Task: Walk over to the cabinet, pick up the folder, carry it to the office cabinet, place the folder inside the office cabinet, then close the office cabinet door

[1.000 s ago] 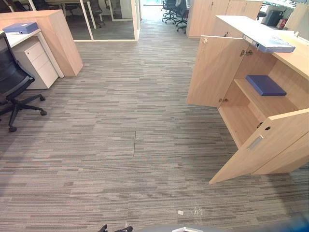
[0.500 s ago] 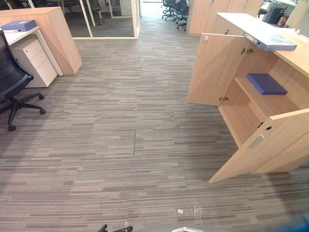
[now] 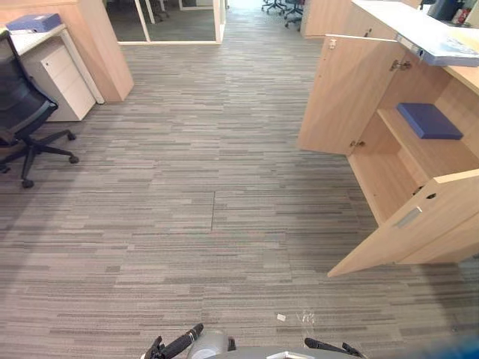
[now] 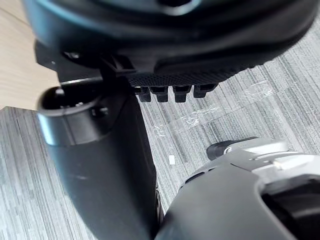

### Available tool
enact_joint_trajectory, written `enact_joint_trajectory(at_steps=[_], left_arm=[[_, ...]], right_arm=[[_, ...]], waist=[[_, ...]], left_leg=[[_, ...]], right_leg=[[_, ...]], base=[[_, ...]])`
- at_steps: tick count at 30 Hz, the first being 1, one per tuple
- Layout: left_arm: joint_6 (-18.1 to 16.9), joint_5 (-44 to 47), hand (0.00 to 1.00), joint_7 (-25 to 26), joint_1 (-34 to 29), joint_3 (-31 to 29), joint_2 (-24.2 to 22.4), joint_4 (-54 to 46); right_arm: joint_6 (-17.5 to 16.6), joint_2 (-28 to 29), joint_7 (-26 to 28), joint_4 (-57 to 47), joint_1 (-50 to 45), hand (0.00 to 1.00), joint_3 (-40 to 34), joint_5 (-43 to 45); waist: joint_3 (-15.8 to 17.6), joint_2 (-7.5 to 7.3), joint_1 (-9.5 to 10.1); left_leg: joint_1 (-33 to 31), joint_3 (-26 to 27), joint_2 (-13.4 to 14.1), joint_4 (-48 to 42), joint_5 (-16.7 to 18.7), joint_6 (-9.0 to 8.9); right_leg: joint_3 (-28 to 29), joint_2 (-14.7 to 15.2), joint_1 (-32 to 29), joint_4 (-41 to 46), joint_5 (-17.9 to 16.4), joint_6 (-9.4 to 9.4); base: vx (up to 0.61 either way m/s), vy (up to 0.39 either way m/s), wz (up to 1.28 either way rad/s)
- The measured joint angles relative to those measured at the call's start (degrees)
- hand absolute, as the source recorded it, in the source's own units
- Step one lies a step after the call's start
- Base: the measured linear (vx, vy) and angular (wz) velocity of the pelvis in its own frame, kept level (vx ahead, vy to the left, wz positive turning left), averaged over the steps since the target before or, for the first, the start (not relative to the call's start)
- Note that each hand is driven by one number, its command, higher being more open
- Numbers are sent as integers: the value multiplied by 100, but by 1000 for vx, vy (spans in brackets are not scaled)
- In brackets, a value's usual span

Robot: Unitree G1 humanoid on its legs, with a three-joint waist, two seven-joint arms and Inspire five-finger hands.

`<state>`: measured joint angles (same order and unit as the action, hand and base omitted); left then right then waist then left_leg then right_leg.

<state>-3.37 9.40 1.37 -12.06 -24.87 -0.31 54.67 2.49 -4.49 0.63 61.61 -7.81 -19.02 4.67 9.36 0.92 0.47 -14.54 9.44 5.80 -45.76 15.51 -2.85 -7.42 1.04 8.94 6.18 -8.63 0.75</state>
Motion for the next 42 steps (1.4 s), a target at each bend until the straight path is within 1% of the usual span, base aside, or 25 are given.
enact_joint_trajectory(at_steps=[3, 5, 7, 8, 10, 13, 15, 16, 17, 18, 19, 20, 21, 22, 25, 27, 28, 29, 33, 35, 37, 38, 39, 40, 42], left_arm=[[-37, 25, 100, 82, 48, 0, -4, -46], [-38, 25, 100, 122, 92, 9, -3, -44], [-39, 31, 100, 199, 80, 95, 22, -38], [-41, 44, 100, 213, 102, 154, 75, 32], [-44, 37, 100, 235, 143, 201, 222, 91], [2, 9, 100, 233, 216, 210, 439, 385], [66, 4, 100, 241, 125, 199, 433, 471], [82, 0, 100, 234, 6, 271, 425, 470], [82, -4, 100, 229, -49, 365, 416, 467], [73, -67, 100, 214, -70, 527, 425, 473], [72, -119, 100, 204, 17, 580, 493, 512], [88, -124, 100, 202, 40, 635, 511, 536], [101, -186, 100, 203, 50, 710, 486, 589], [98, -267, 100, 200, 97, 880, 470, 631], [112, -322, 100, 161, 285, 1107, 457, 652], [110, -322, 100, 190, 312, 1106, 485, 646], [109, -317, 100, 207, 318, 1096, 506, 638], [122, -321, 100, 231, 342, 1049, 449, 669], [110, -337, 100, 226, 420, 978, 307, 668], [88, -328, 100, 211, 420, 685, 264, 614], [93, -317, 100, 199, 374, 487, 185, 576], [92, -301, 100, 185, 256, 319, 104, 500], [93, -283, 100, 187, 206, 301, 118, 494], [89, -170, 100, 164, 153, 157, 64, 460], [31, -85, 100, 117, 134, 77, 11, 269]], right_arm=[[14, -18, -2, 2, 60, 100, -4, -2], [59, -28, -9, 6, 119, 100, -5, -2], [76, -67, -26, 104, 199, 100, -16, -6], [78, -42, -57, 255, 265, 100, -34, -6], [89, 85, -48, 493, 480, 100, -325, -5], [80, 297, -29, 634, 609, 100, -514, -59], [80, 264, 9, 637, 616, 100, -792, -60], [81, 212, 13, 590, 612, 100, -967, -56], [68, 178, 11, 511, 565, 100, -1029, -46], [-4, 98, -2, 263, 550, 100, -1133, -6], [-24, 10, -5, 175, 671, 100, -1127, 2], [-10, -34, -13, 178, 738, 100, -1124, 3], [-27, -73, -69, 165, 779, 100, -1085, 2], [-71, -88, -102, 119, 795, 100, -994, 12], [-98, -29, -100, 82, 1019, 100, -888, 76], [-71, 71, -121, 102, 1031, 100, -839, 240], [-59, 177, -130, 101, 965, 100, -854, 275], [-48, 140, -116, 110, 944, 100, -921, 470], [-55, 125, -127, 113, 872, 100, -1097, 444], [-59, 228, -128, 96, 598, 100, -1259, 445], [-45, 223, -128, 93, 428, 100, -1289, 446], [-12, 203, -129, 97, 307, 100, -1308, 447], [-9, 191, -131, 115, 296, 100, -1306, 446], [8, 186, -134, 125, 236, 100, -1303, 445], [90, 180, -164, 179, 212, 100, -1331, 442]], waist=[[-14, -33, 86], [-8, -48, 91], [-17, -32, 100], [-55, -106, 120], [-207, -246, 128], [-404, -445, 166], [-467, -478, 225], [-533, -418, 203], [-559, -377, 192], [-569, -310, 71], [-454, -375, -85], [-387, -327, -112], [-343, -181, -114], [-328, -13, -140], [128, 86, -176], [170, 14, -192], [217, -81, -196], [263, -32, -192], [194, 125, -261], [196, 48, -282], [136, 147, -309], [113, 237, -314], [115, 258, -313], [131, 292, -306], [157, 249, -234]], left_leg=[[-340, -30, 180, 886, -42, 42], [-483, -377, 190, 1947, -422, -47], [-379, -875, 217, 3079, -964, -293], [-342, -798, 101, 2981, -1557, -449], [-469, -708, -64, 2537, -1375, -303], [-168, -356, -284, 2139, -946, 60], [348, -152, -563, 2175, -913, 108], [790, -225, -822, 2500, -886, 153], [1071, -243, -939, 2793, -876, 204], [1518, -244, -1179, 3263, -708, 519], [1907, -235, -1427, 3539, -651, 669], [2090, -234, -1431, 3604, -629, 704], [2304, -226, -1323, 3757, -628, 706], [2438, -219, -1164, 3935, -625, 708], [2829, -81, -914, 4153, -626, 701], [2930, 34, -869, 4219, -586, 633], [3119, 109, -887, 4338, -477, 462], [3287, 139, -822, 4429, -363, 346], [3323, 237, -514, 4088, -173, 129], [2975, 231, -185, 2723, -127, 52], [2344, 209, 231, 1196, -252, -136], [1685, 45, 626, -318, -787, -432], [1458, -12, 735, -883, -870, -527], [1054, -65, 871, -1780, -842, -497], [687, -9, 840, -2244, -611, -389]], right_leg=[[213, 412, 57, 92, -204, -244], [332, 765, 161, 65, -356, -495], [450, 1132, 407, 5, -630, -882], [489, 1316, 530, -74, -678, -902], [597, 1478, 494, -103, -364, -596], [894, 1835, 354, 367, 337, -733], [1004, 2197, 131, 1143, 857, -591], [991, 2448, -236, 2013, 1269, -36], [952, 2626, -497, 2514, 1504, 239], [682, 3010, -1061, 3857, 1554, 646], [169, 3410, -1473, 4982, 1317, 808], [-151, 3451, -1543, 5311, 1120, 806], [-820, 3323, -1702, 5569, 603, 652], [-1308, 3012, -1919, 5500, 98, 283], [-1947, 2315, -2154, 4280, -466, -269], [-2295, 2008, -2290, 3148, -348, -283], [-2401, 1867, -2302, 2494, 23, -181], [-2364, 1741, -2311, 2552, 147, 173], [-2411, 1456, -2234, 2754, -432, 149], [-2515, 1189, -1755, 2426, -609, 177], [-2546, 828, -1447, 2022, -615, 188], [-2472, 489, -1228, 1788, -627, 211], [-2403, 378, -1164, 1754, -639, 229], [-2245, 176, -1037, 1707, -713, 271], [-1938, 15, -801, 1569, -765, 271]], base=[[244, 181, -32], [340, 293, -25], [421, 474, -41], [480, 555, -51], [436, 435, -46], [464, 361, -59], [426, 312, -89], [305, 256, -56], [376, 271, -40], [330, 231, -4], [331, 214, 5], [221, 175, -4], [172, 101, -19], [133, 47, -24], [165, -69, -23], [132, -135, -23], [220, -200, -31], [249, -205, -40], [296, -210, -15], [336, -258, -4], [284, -209, -22], [302, -158, -49], [364, -121, -75], [316, -22, -80], [341, 8, -88]])
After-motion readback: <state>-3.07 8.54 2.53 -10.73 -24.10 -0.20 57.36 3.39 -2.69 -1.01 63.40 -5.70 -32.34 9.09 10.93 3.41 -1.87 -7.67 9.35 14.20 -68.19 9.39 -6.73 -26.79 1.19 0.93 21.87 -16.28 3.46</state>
